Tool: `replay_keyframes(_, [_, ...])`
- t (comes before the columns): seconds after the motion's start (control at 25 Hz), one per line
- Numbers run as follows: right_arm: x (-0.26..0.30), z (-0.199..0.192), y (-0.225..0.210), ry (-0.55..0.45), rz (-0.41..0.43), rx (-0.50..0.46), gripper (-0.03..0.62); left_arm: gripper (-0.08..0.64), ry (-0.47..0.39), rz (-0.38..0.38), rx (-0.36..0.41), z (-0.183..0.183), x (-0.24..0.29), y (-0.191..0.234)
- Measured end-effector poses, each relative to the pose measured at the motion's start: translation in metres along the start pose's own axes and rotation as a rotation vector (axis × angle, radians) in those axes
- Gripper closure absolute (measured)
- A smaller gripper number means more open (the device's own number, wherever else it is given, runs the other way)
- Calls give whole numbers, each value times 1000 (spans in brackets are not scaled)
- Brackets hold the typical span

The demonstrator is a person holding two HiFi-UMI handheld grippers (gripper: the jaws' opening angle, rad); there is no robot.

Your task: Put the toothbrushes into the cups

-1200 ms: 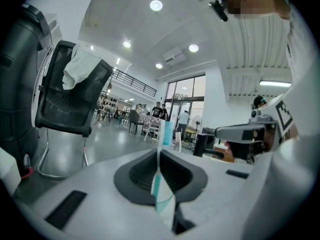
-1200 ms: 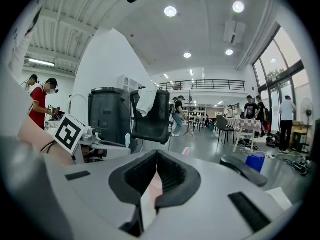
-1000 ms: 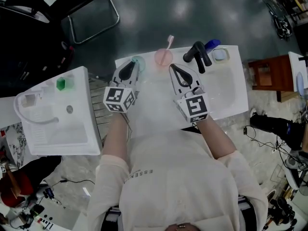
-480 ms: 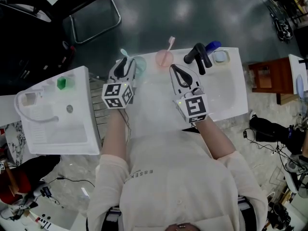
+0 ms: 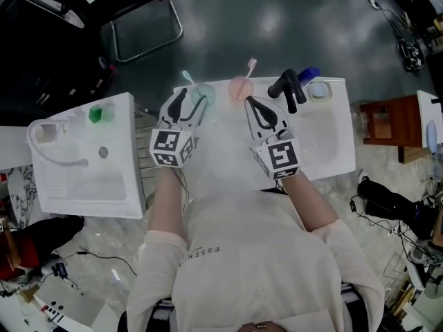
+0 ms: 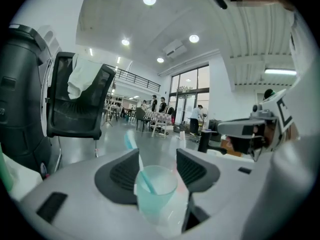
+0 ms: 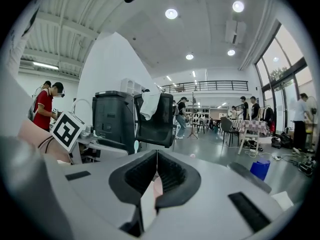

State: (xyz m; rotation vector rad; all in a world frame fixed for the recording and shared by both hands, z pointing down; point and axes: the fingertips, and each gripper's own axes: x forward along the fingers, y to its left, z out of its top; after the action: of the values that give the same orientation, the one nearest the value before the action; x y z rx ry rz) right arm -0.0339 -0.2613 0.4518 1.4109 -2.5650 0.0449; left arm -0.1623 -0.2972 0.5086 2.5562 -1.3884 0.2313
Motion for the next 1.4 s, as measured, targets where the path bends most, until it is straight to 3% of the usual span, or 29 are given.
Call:
replay_keyframes(0.24, [-15,20,1,-35,45,1,575,367,-76,53,65,49,-36,-20])
replay_keyframes(0.4, [-26,39,-3,-85,53,12,575,520,-144,102,111,90,-59,-34])
replay_keyframes(0.6, [-43,65,-10,-142,59,25,577,557,-152,69,133,112,-74,-62])
replay_keyframes(0.92, [-55,75,-13,-156,76,-2,577,557,-147,-22,176,125,-88,-98])
replay_keyframes(1.4, [-57,79,-5,-164,105,-31,577,555,-138,-10,203,130,-87,-94])
